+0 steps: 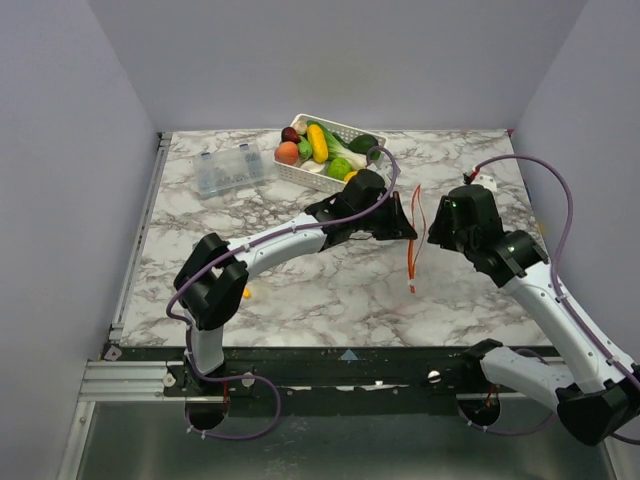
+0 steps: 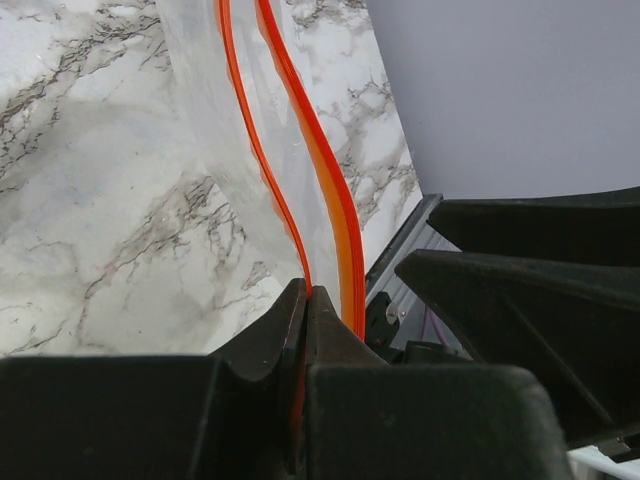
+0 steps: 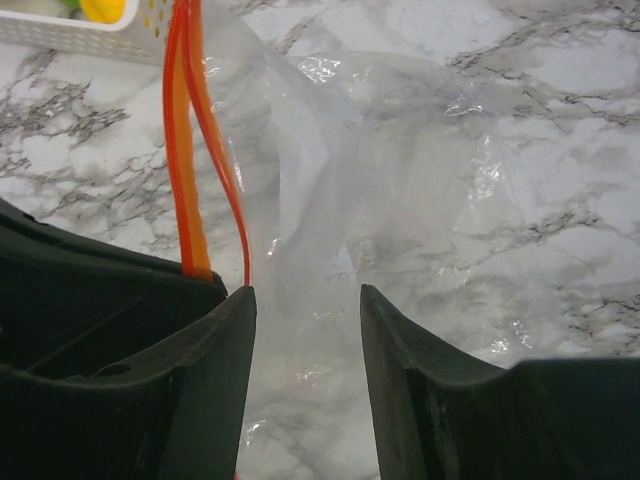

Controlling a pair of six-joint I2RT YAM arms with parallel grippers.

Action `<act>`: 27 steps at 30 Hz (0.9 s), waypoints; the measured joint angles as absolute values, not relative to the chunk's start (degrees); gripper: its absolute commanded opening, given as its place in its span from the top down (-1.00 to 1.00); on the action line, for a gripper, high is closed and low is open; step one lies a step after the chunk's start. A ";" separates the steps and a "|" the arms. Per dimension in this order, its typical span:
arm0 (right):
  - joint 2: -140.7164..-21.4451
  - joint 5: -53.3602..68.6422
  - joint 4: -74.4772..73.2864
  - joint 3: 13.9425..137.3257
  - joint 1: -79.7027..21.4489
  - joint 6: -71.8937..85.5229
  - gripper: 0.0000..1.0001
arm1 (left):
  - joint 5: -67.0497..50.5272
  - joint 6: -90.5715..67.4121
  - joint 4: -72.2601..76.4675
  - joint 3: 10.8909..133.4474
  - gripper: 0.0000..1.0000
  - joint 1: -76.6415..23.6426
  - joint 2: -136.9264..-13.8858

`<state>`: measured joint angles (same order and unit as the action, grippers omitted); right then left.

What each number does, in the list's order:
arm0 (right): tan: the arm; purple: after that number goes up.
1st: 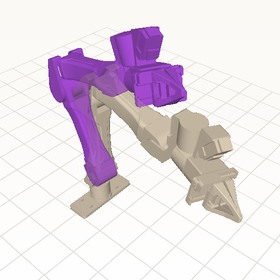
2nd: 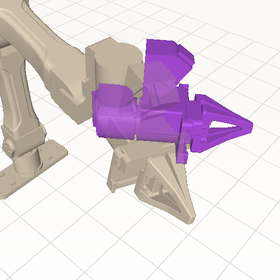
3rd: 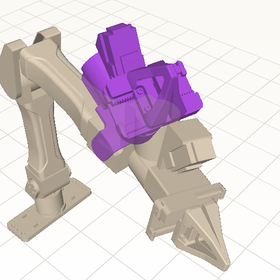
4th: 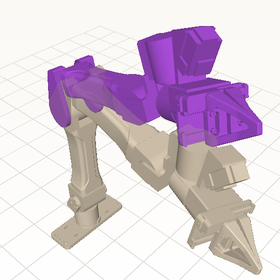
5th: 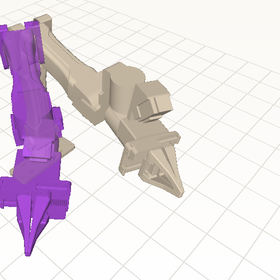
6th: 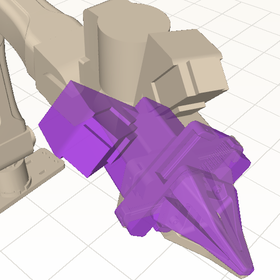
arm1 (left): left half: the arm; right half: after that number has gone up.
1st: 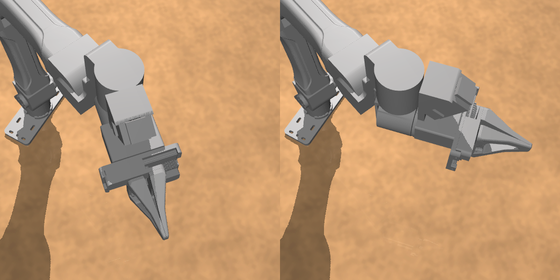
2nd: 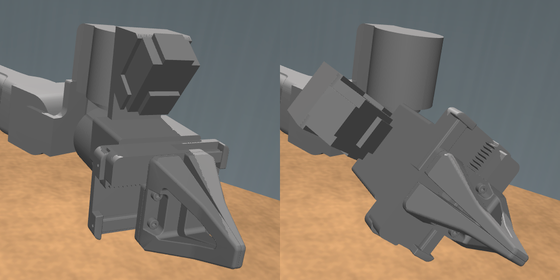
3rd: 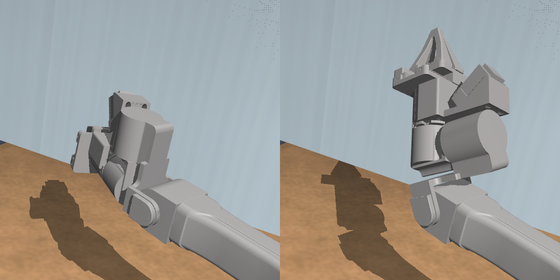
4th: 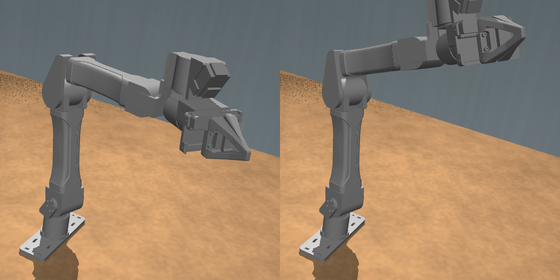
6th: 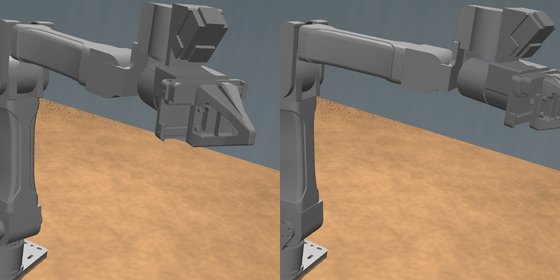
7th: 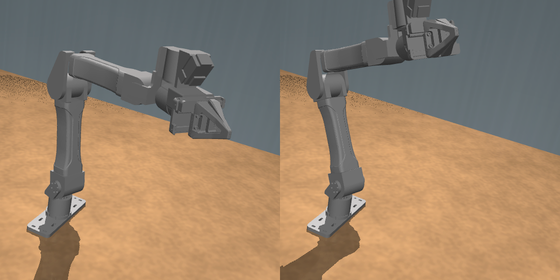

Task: Place the food in the zip-top bag and seal the zipper
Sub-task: Open the zipper of the food storage bag at the center of the board.

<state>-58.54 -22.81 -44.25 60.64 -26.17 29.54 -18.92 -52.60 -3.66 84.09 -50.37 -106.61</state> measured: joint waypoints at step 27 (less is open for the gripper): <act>-71.53 -30.55 -43.94 64.27 -31.68 27.94 0.95 | -20.38 -55.16 -2.83 86.39 1.00 -50.76 -109.60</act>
